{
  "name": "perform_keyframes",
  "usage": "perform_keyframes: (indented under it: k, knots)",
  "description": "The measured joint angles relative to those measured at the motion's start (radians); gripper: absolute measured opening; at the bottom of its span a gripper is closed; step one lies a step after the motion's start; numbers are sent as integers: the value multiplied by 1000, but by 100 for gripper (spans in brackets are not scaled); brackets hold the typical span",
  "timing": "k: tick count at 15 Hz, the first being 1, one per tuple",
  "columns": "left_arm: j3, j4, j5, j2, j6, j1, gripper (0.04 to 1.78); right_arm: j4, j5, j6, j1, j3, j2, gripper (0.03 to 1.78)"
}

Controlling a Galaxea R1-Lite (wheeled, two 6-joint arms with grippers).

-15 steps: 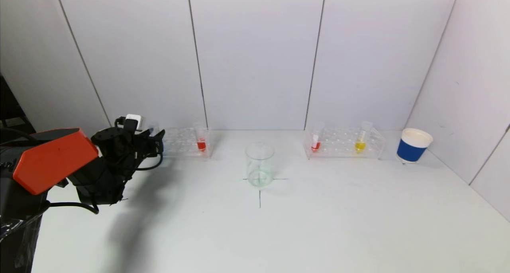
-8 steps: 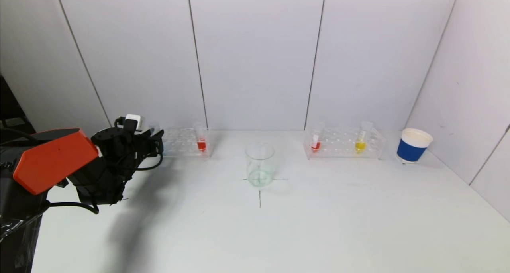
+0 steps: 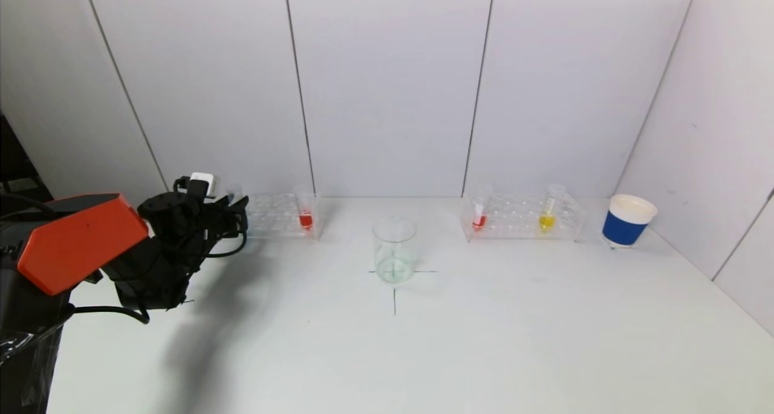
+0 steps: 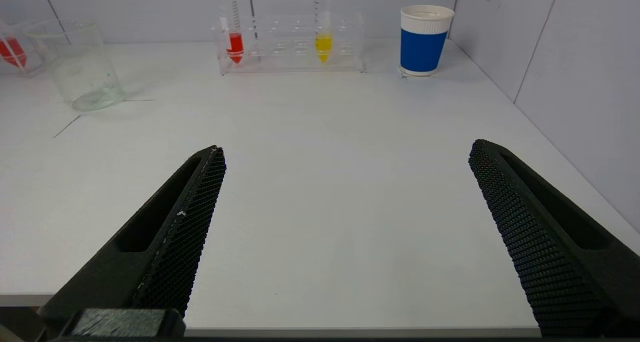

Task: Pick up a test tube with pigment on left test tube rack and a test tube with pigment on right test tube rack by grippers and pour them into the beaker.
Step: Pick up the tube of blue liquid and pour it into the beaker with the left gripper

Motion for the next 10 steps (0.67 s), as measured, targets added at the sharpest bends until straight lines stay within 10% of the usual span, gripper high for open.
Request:
perform_keyframes:
  k: [10]
  knots:
    - [-13, 154, 4, -169, 0, -26, 45, 0, 0, 0, 0, 0, 0, 177]
